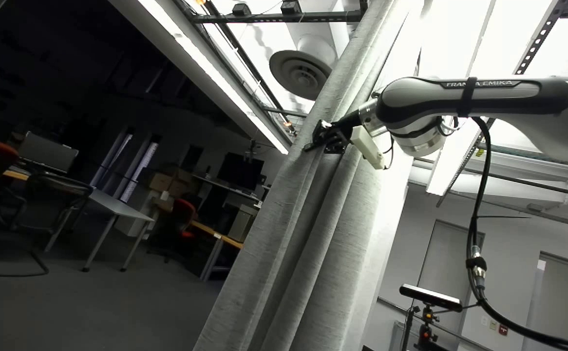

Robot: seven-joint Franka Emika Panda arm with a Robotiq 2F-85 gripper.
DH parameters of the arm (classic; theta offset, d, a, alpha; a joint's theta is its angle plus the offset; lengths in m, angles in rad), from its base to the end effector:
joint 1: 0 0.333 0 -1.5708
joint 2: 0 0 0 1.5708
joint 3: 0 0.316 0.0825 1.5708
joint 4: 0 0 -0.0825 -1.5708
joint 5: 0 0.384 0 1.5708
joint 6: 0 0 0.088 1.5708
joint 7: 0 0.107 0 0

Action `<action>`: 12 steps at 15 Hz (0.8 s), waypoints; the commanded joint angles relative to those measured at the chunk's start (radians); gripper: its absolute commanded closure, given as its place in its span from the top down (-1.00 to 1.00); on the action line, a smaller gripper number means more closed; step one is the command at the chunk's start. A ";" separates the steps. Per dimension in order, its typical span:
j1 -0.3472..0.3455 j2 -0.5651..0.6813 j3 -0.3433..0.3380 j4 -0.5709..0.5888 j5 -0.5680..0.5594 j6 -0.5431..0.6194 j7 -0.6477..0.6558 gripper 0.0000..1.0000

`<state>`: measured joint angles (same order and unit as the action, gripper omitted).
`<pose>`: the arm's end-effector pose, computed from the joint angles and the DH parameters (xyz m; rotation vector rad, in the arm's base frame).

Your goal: Draw the curtain closed

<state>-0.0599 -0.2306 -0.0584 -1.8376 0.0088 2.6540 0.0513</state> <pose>0.5274 -0.0677 0.7505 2.6981 -0.2451 1.5632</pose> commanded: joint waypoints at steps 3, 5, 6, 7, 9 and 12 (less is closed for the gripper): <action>0.087 -0.021 0.087 -0.039 0.044 0.014 0.023 -0.98; 0.134 -0.050 0.126 -0.062 0.074 0.010 0.025 -0.98; 0.158 -0.062 0.146 -0.070 0.089 0.012 0.025 -0.98; 0.188 -0.077 0.169 -0.080 0.112 0.004 0.024 -0.98; 0.247 -0.094 0.209 -0.090 0.155 -0.007 0.020 -0.98; 0.316 -0.108 0.269 -0.089 0.196 -0.013 0.035 -0.98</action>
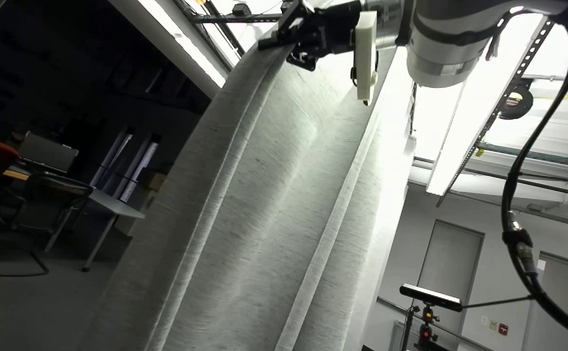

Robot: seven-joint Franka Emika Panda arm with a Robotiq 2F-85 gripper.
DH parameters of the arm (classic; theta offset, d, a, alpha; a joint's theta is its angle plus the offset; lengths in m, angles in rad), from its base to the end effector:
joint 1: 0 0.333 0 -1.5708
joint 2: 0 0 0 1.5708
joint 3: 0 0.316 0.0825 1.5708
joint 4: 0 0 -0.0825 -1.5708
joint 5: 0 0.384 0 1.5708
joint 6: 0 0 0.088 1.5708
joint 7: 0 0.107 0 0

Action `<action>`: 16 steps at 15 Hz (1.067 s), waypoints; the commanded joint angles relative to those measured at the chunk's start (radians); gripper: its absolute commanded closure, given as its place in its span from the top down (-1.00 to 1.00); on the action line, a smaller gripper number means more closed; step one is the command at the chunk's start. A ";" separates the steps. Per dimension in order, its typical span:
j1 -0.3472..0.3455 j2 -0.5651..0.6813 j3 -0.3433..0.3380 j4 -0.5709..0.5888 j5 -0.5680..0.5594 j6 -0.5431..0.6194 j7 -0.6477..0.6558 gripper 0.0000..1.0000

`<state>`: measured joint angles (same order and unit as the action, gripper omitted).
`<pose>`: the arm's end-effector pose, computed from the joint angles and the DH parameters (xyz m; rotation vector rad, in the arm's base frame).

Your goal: Draw the curtain closed

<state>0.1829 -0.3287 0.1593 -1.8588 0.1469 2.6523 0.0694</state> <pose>0.4592 0.1797 0.7871 -2.4241 -0.2554 -1.4695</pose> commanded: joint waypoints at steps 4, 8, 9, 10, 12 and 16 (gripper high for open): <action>0.160 0.030 0.132 -0.076 0.111 0.011 0.040 -0.98; 0.182 0.075 0.190 -0.056 0.099 0.020 0.078 -0.98; 0.176 0.089 0.218 -0.044 0.078 0.009 0.110 -0.98; 0.175 0.096 0.240 -0.032 0.068 0.014 0.135 -0.98; 0.181 0.089 0.277 -0.011 0.061 0.009 0.182 -0.98; 0.194 0.088 0.366 0.007 0.041 -0.006 0.253 -0.98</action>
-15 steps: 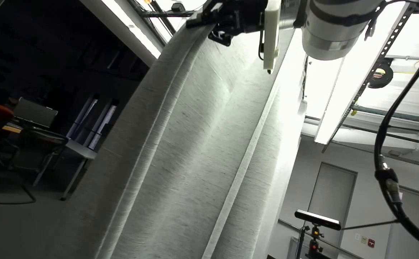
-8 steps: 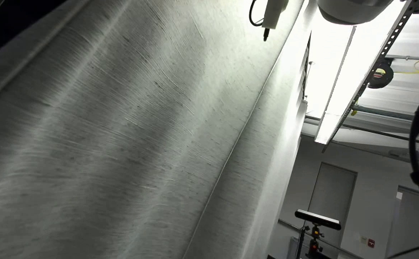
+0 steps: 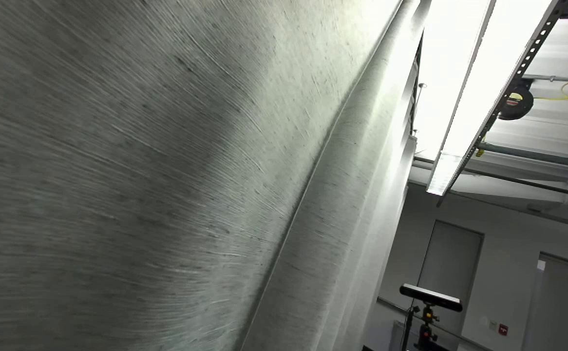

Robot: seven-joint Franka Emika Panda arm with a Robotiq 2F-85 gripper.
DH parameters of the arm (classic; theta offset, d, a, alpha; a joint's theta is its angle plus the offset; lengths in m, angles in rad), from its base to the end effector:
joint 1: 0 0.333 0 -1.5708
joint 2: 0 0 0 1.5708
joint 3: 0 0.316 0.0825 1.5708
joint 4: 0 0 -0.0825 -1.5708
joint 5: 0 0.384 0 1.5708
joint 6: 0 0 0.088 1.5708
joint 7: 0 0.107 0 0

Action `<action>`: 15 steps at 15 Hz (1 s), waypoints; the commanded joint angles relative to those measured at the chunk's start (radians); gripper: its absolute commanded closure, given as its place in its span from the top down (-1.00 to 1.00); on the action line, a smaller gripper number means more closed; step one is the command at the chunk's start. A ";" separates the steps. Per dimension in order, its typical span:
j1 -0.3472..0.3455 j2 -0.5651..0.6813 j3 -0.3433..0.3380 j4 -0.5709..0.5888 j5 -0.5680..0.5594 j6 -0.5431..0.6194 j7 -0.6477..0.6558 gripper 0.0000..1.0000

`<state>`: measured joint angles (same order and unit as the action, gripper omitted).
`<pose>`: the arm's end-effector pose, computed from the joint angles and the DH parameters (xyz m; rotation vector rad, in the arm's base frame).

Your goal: Draw the curtain closed

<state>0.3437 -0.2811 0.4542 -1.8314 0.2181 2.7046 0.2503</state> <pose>0.3360 0.3988 0.7699 -2.1826 -0.5223 -1.1801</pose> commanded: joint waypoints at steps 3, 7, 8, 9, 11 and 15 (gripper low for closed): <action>0.037 0.048 0.140 -0.003 -0.060 -0.048 0.142 -0.98; 0.066 0.050 0.228 0.014 -0.058 -0.039 0.170 -0.98; 0.066 0.051 0.252 0.023 -0.060 -0.034 0.179 -0.98; 0.061 0.051 0.276 0.030 -0.067 -0.036 0.190 -0.98; 0.047 0.056 0.319 0.042 -0.081 -0.036 0.209 -0.98; 0.009 0.059 0.383 0.061 -0.126 -0.035 0.259 -0.98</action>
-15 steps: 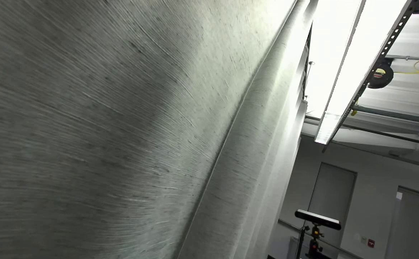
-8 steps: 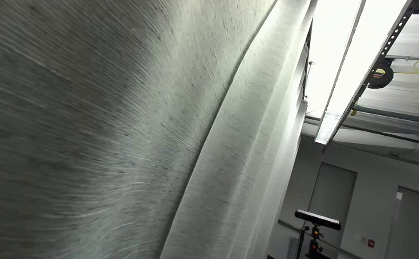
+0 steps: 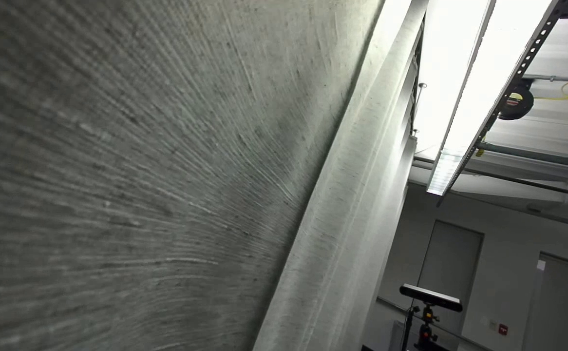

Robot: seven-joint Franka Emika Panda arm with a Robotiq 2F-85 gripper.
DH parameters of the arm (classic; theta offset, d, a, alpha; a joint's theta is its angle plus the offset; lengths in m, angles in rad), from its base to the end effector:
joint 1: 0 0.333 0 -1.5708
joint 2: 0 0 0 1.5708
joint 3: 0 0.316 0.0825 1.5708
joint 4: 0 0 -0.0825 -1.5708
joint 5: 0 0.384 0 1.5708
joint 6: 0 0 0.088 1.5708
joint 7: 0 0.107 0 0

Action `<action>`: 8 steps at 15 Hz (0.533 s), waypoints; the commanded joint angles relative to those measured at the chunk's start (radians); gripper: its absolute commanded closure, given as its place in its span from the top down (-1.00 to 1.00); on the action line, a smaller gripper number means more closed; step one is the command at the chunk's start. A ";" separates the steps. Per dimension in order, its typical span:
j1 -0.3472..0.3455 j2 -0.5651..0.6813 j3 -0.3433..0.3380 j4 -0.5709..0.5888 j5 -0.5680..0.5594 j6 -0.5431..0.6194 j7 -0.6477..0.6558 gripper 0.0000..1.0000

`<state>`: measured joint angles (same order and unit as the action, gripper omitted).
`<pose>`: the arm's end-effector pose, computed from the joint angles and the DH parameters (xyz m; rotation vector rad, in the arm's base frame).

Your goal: Draw the curtain closed

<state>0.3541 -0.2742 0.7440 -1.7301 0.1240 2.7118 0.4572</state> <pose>0.1780 0.5046 0.7928 -2.0091 -0.6975 -1.0716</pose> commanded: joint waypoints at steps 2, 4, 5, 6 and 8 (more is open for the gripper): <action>-0.029 0.051 0.122 -0.035 -0.058 -0.044 0.079 -0.98; -0.060 0.049 0.152 -0.031 -0.083 -0.046 0.105 -0.98; -0.070 0.001 0.072 0.021 -0.054 -0.004 0.058 -0.93; -0.081 0.001 0.082 0.023 -0.061 -0.004 0.065 -0.93; -0.092 0.001 0.091 0.025 -0.064 -0.003 0.070 -0.93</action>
<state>0.2681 -0.2736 0.8304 -1.7096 0.0567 2.7117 0.5304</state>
